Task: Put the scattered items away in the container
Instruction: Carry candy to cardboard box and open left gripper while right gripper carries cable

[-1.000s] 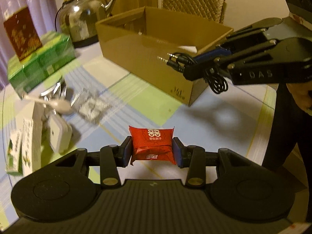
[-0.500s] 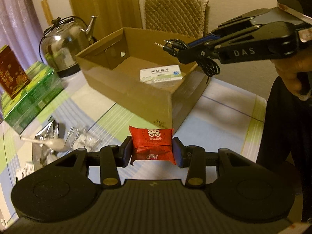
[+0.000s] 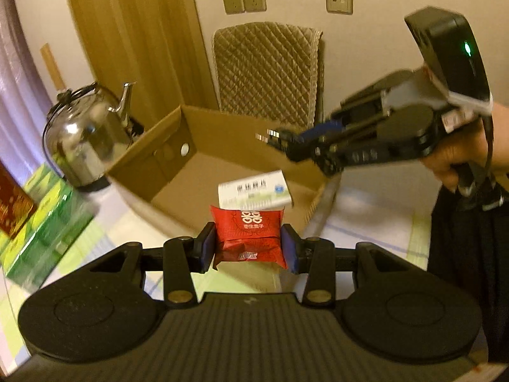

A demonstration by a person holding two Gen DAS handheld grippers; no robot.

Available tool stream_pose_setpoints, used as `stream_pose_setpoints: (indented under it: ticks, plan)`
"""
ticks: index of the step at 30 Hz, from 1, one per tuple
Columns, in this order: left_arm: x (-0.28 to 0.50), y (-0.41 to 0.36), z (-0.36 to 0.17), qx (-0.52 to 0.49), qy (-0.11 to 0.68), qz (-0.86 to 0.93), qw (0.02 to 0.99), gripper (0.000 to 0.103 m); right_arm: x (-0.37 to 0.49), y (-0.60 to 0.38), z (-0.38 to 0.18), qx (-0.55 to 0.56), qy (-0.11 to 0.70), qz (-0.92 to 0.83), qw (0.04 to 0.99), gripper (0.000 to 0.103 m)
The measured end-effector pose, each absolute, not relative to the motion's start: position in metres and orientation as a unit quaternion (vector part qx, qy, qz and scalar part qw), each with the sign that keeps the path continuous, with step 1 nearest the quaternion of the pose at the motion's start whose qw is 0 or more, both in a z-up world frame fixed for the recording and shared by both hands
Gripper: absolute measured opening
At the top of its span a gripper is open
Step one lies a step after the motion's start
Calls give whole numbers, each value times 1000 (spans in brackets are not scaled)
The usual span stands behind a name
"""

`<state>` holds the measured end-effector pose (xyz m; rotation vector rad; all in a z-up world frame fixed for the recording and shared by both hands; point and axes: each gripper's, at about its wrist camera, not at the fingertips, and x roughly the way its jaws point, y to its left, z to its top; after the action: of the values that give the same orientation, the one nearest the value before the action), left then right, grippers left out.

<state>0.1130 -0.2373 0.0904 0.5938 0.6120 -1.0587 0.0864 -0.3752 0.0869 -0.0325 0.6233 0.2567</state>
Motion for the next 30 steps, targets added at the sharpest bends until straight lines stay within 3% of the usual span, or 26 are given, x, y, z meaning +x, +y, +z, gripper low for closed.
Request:
stream_pose_setpoints:
  ticks: [13,23,27,30]
  plan:
    - [157,-315,49,323,305,-517,731,38,127,-405,61,18,336,115,934,11]
    - [168,-330,14,312,343,-544,699,38,139,-414,49,24,345,120,931,11]
    - [167,-335,9,307,356,-552,689,45,140,-416,47,26,346,118,930,11]
    - [165,-335,8,312,353,-547,692,45,141,-417,46,23,348,118,930,11]
